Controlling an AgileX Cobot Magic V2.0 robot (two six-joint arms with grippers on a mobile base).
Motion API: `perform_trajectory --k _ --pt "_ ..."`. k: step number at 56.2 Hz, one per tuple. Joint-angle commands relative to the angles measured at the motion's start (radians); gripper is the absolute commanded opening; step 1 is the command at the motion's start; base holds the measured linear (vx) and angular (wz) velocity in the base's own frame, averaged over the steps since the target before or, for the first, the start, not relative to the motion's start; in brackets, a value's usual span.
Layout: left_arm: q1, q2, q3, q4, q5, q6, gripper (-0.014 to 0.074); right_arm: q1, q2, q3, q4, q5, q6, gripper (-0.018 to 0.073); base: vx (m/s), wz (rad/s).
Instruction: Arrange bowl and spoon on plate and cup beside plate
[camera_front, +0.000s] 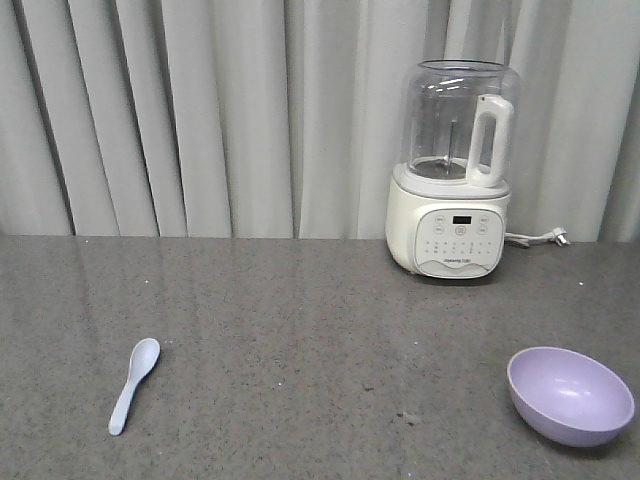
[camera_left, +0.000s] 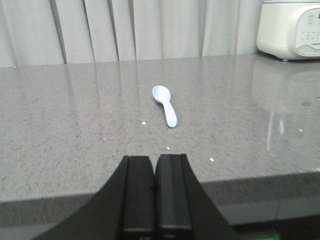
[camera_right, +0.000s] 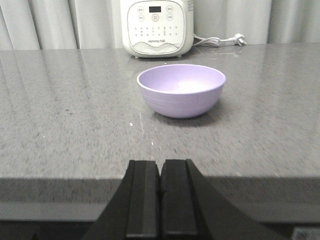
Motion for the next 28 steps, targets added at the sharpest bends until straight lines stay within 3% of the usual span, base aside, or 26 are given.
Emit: perform_trajectory --k 1,28 --pt "0.001 -0.017 -0.025 -0.003 -0.079 -0.002 0.0 -0.006 -0.005 0.003 -0.011 -0.076 -0.001 -0.0006 0.25 0.12" --pt "0.001 -0.017 -0.025 -0.003 -0.079 -0.002 0.0 -0.006 -0.005 0.003 -0.011 -0.076 -0.001 -0.0006 0.22 -0.01"
